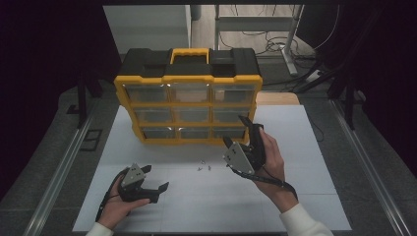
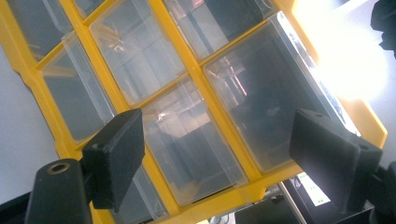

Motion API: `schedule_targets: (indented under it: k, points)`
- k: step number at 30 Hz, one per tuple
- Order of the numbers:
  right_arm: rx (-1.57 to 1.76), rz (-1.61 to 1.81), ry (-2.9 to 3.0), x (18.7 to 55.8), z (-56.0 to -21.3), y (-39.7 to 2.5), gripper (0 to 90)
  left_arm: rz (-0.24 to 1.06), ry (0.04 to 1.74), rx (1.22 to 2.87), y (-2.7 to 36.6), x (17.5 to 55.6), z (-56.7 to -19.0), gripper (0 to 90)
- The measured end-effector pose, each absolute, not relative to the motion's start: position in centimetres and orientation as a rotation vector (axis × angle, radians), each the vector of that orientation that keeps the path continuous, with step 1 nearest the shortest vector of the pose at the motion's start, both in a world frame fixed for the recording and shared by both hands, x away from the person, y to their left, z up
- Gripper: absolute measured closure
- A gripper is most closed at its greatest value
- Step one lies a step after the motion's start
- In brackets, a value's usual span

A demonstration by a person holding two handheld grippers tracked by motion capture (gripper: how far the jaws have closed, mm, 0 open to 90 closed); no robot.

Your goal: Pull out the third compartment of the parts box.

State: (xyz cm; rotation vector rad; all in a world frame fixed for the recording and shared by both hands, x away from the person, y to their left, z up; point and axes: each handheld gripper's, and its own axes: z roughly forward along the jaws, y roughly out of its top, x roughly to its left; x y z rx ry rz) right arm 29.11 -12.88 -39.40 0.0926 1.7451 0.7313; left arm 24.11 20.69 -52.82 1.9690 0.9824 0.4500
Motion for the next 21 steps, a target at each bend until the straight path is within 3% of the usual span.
schedule_targets:
  k: [21]
  points:
    - [0.093, 0.741, 1.741, 29.39, -39.06, -12.41, 19.1, 0.446, 0.980, 1.972, 20.60, 24.09, -52.87, 10.8]
